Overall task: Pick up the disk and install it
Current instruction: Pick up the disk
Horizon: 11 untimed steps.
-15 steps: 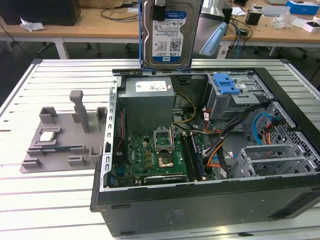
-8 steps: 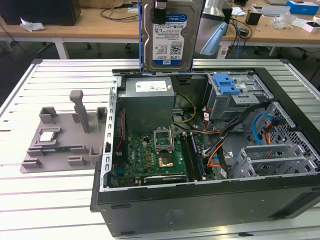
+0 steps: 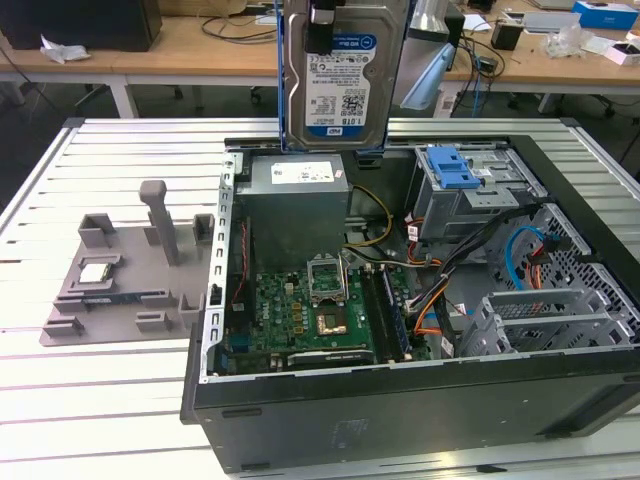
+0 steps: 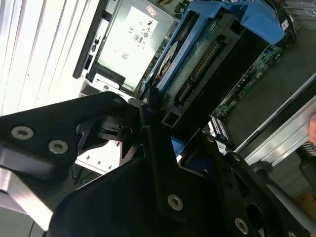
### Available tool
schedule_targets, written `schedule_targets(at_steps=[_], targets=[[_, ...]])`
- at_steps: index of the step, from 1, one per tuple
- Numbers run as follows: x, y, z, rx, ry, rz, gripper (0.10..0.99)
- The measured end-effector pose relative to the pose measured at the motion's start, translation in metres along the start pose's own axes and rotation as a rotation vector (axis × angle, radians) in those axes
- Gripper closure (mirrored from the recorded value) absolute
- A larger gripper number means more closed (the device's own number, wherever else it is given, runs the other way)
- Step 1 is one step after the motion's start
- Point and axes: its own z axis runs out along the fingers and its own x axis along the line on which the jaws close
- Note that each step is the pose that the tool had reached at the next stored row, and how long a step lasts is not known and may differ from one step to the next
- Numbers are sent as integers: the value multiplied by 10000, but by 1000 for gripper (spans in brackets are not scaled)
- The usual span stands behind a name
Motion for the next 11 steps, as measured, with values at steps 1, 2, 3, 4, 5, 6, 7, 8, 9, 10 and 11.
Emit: schedule_targets(at_steps=[1,2,3,4,5,6,7,8,9,10,11], targets=[[14,0,1,0,0,0,718],[25,0,2,0,0,0,718],[33,1,3,0,-1,0,718],[42,0,4,0,0,-1,718],[51,1,5,0,0,-1,718],[62,1,6,0,0,-1,718],[81,1,8,0,1,-1,718],[92,1,9,0,0,-1,718],[100,1,10,0,0,-1,718],[114,1,11,0,0,-1,718],[123,2,12,0,0,-1,718]])
